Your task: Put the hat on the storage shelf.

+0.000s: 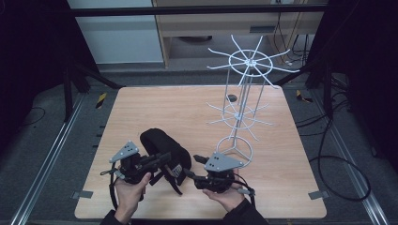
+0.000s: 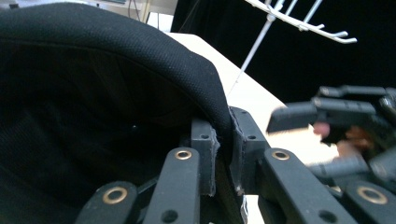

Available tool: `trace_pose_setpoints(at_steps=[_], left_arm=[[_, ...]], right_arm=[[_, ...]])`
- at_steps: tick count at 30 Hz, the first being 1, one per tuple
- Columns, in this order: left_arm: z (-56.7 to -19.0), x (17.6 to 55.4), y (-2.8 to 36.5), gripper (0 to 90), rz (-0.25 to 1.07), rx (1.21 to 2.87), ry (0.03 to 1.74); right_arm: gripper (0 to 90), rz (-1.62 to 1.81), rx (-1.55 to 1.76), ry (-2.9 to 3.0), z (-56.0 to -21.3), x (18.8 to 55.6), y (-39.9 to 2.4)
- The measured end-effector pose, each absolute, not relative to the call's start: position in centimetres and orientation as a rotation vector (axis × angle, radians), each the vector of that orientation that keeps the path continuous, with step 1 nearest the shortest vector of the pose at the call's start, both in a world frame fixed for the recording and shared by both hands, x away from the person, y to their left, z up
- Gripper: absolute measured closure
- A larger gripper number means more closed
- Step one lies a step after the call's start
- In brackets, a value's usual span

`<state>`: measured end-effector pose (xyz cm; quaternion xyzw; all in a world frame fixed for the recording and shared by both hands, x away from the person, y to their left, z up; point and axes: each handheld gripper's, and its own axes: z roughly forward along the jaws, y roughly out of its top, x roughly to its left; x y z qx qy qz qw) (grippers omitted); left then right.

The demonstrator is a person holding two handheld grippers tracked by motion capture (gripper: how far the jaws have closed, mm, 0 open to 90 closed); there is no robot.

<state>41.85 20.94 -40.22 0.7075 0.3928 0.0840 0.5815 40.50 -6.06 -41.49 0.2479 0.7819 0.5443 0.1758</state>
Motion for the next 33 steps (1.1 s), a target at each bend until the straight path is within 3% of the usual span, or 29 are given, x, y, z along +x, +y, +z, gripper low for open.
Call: trace_pose_setpoints(at_steps=[14, 16, 19, 21, 33], left_arm=[[-38.8, 40.8, 19.8, 81.5, 0.173, 1.714, 0.768], [-38.8, 40.7, 19.5, 81.5, 0.171, 1.727, 0.751], [-38.9, 40.6, 19.3, 81.5, 0.183, 1.742, 0.746], [-38.9, 40.6, 19.3, 81.5, 0.188, 1.744, 0.747], [-39.4, 40.4, 21.5, 76.1, 0.282, 1.734, 0.826]], right_arm=[[49.3, 1.470, 0.809, 2.247, -44.5, 43.2, -6.8], [54.2, 1.493, 0.794, 2.257, -44.6, 43.2, -6.7], [75.7, 1.510, 0.781, 2.286, -44.8, 43.2, -6.7], [83.9, 1.514, 0.782, 2.313, -44.8, 43.1, -6.7], [87.0, 1.398, 0.708, 2.211, -41.5, 41.5, -6.5]])
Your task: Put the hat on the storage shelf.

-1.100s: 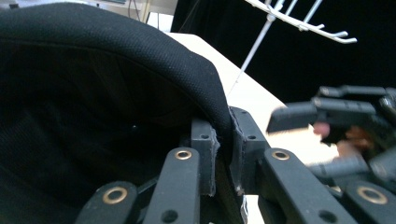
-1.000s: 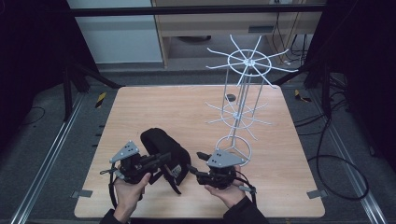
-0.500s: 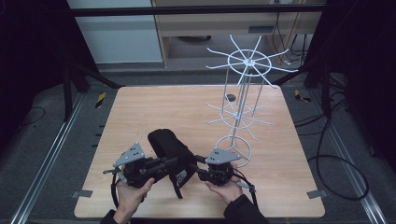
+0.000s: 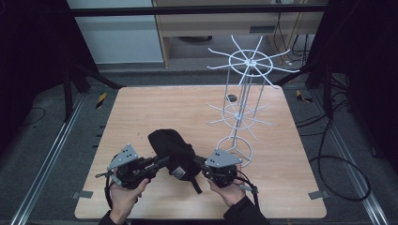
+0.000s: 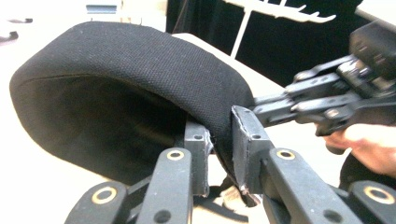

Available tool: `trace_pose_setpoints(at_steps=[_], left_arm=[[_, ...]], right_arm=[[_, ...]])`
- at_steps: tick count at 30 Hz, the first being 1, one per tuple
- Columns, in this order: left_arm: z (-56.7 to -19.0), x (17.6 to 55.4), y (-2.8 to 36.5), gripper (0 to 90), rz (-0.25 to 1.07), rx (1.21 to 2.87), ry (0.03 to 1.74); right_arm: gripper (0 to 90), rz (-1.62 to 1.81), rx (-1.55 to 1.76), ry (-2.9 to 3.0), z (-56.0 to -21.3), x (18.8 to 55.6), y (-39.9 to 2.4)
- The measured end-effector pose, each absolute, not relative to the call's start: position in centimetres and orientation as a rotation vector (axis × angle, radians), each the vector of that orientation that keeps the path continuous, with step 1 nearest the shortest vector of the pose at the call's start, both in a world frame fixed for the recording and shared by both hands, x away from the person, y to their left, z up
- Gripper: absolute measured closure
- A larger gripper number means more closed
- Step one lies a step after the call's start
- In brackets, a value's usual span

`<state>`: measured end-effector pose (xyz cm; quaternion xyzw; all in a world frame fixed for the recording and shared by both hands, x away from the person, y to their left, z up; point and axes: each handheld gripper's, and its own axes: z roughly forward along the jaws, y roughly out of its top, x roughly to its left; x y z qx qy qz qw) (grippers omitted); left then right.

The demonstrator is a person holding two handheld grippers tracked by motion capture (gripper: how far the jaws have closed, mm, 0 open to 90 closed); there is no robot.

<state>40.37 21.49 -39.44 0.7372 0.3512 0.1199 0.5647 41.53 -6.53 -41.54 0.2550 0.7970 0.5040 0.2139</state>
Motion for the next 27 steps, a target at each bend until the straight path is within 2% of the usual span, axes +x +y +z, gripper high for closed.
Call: trace_pose_setpoints(at_steps=[8, 12, 17, 27], left_arm=[[-42.4, 40.1, 24.1, 66.5, 0.330, 1.822, 0.931], [-44.0, 40.2, 25.6, 62.2, 0.395, 1.870, 1.030], [-45.0, 40.6, 26.9, 60.2, 0.420, 1.885, 1.126], [-43.9, 40.5, 29.3, 54.8, 0.487, 1.783, 1.179]], right_arm=[[86.9, 1.281, 0.642, 2.333, -42.6, 41.4, -3.5], [86.7, 1.261, 0.630, 2.345, -43.0, 41.5, -1.7], [86.4, 1.254, 0.602, 2.356, -43.5, 41.7, 0.5], [83.9, 1.223, 0.564, 2.402, -45.0, 41.9, 4.5]])
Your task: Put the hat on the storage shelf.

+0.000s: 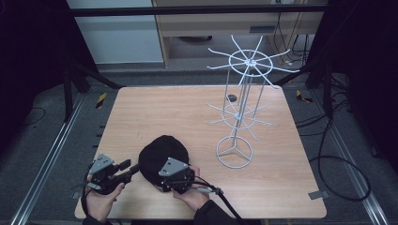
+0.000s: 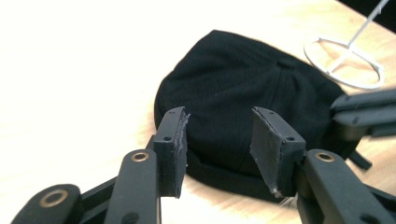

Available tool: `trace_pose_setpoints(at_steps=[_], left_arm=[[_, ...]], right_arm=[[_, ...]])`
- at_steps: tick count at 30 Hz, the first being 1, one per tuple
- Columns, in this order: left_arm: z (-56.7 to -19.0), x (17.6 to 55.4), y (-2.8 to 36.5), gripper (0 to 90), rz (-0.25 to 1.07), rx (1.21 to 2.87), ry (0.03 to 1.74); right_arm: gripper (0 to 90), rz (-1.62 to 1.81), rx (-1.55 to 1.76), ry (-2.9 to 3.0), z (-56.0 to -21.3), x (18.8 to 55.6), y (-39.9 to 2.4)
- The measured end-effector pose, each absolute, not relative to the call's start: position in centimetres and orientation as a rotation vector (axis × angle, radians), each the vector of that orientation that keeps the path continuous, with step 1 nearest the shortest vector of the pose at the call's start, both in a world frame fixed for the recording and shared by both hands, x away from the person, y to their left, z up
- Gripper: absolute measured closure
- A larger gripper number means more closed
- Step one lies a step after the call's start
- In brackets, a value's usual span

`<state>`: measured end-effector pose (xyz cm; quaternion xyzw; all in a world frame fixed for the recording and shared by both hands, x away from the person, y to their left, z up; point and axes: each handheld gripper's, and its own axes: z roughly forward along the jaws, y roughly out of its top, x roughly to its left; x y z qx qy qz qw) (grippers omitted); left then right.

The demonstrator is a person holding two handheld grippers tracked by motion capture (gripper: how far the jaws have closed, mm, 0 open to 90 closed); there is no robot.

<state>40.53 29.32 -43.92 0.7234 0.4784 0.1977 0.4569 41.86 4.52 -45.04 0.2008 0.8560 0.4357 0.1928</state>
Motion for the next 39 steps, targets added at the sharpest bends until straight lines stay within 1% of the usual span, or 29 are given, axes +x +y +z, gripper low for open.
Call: trace_pose_setpoints(at_steps=[2, 4, 6, 8, 9, 13, 17, 23, 27, 29, 32, 34, 39], left_arm=[[-43.7, 40.6, 29.5, 54.0, 0.502, 1.774, 1.169], [-43.5, 40.7, 29.5, 53.2, 0.516, 1.771, 1.162], [-43.2, 40.9, 29.4, 52.4, 0.532, 1.770, 1.155], [-43.0, 41.1, 29.2, 51.7, 0.545, 1.769, 1.149], [-42.8, 41.2, 29.1, 51.2, 0.547, 1.772, 1.144], [-42.4, 41.6, 27.8, 48.1, 0.536, 1.784, 1.124], [-42.1, 42.1, 26.4, 44.9, 0.528, 1.806, 1.110], [-41.9, 43.2, 24.3, 40.3, 0.522, 1.846, 1.100], [-42.0, 43.6, 23.2, 39.1, 0.527, 1.879, 1.088], [-42.0, 43.9, 22.7, 37.9, 0.521, 1.893, 1.086], [-42.0, 44.2, 21.9, 37.7, 0.509, 1.902, 1.085], [-42.2, 44.8, 20.8, 36.8, 0.518, 1.935, 1.083], [-43.2, 45.3, 19.8, 35.6, 0.508, 1.995, 1.097]], right_arm=[[81.1, 1.247, 0.567, 2.398, -45.1, 41.8, 4.8], [76.1, 1.269, 0.567, 2.390, -44.9, 41.7, 4.5], [70.9, 1.316, 0.591, 2.366, -44.3, 41.6, 3.6], [67.7, 1.358, 0.619, 2.339, -43.8, 41.6, 2.5], [65.1, 1.378, 0.645, 2.319, -43.4, 41.6, 1.5], [59.6, 1.394, 0.731, 2.259, -42.6, 41.6, -2.4], [54.1, 1.393, 0.836, 2.195, -42.5, 41.2, -6.5], [48.9, 1.348, 0.945, 2.131, -43.4, 40.3, -11.4], [45.5, 1.335, 0.982, 2.107, -43.7, 40.2, -13.3], [42.7, 1.301, 1.032, 2.088, -44.4, 39.9, -15.5], [42.0, 1.260, 1.074, 2.069, -44.9, 39.7, -17.1], [40.8, 1.246, 1.101, 2.045, -45.2, 39.5, -18.5], [38.7, 1.210, 1.171, 1.998, -45.8, 39.6, -21.0]])
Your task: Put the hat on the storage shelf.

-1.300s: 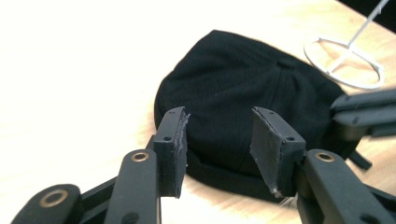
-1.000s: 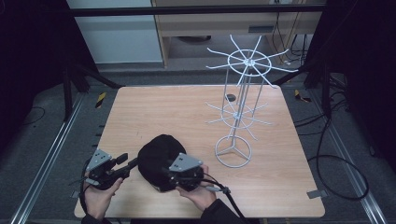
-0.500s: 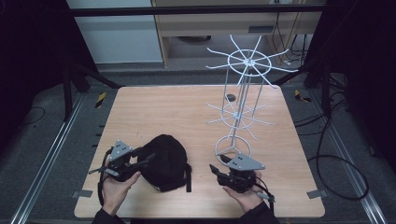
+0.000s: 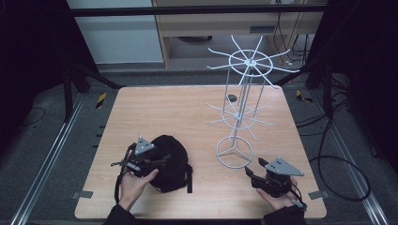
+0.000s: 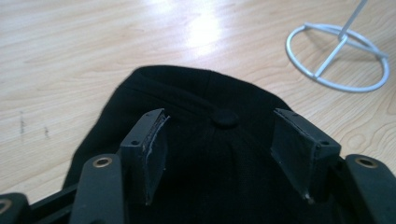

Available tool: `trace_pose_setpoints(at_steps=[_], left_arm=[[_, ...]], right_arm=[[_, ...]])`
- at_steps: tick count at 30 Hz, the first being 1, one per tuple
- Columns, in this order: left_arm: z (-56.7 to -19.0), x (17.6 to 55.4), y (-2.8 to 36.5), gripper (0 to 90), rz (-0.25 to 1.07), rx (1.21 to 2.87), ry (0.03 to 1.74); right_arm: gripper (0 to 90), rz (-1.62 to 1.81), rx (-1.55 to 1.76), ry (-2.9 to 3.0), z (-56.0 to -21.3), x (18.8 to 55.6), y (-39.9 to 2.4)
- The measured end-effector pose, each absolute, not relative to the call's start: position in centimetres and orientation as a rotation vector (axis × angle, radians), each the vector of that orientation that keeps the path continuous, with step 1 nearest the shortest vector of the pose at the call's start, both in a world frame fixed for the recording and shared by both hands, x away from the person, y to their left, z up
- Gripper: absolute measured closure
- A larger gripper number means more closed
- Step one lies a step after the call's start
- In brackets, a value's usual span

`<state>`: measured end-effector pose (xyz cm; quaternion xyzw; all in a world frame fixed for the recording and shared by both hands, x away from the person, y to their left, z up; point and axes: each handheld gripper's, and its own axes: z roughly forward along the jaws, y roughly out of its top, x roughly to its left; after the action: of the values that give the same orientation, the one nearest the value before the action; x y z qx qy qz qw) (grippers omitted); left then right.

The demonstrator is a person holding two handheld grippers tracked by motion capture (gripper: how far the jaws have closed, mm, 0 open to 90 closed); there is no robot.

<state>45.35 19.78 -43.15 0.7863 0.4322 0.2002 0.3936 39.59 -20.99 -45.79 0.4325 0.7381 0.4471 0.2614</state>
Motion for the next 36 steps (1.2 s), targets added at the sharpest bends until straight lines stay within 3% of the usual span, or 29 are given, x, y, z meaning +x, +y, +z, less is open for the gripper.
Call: trace_pose_setpoints(at_steps=[10, 15, 22, 36], left_arm=[[-44.5, 45.9, 19.1, 36.9, 0.496, 2.039, 1.150], [-45.3, 46.2, 19.5, 45.9, 0.458, 2.040, 1.215], [-45.7, 46.5, 20.2, 75.7, 0.438, 2.049, 1.277], [-42.3, 44.5, 22.5, 83.2, 0.486, 1.843, 1.159]], right_arm=[[37.4, 1.137, 1.272, 1.997, -47.6, 40.9, -23.1], [38.4, 1.116, 1.252, 2.009, -47.7, 41.1, -22.9], [40.1, 1.108, 1.244, 2.022, -47.8, 41.0, -22.8], [41.6, 1.102, 1.236, 2.014, -47.8, 41.2, -23.1]])
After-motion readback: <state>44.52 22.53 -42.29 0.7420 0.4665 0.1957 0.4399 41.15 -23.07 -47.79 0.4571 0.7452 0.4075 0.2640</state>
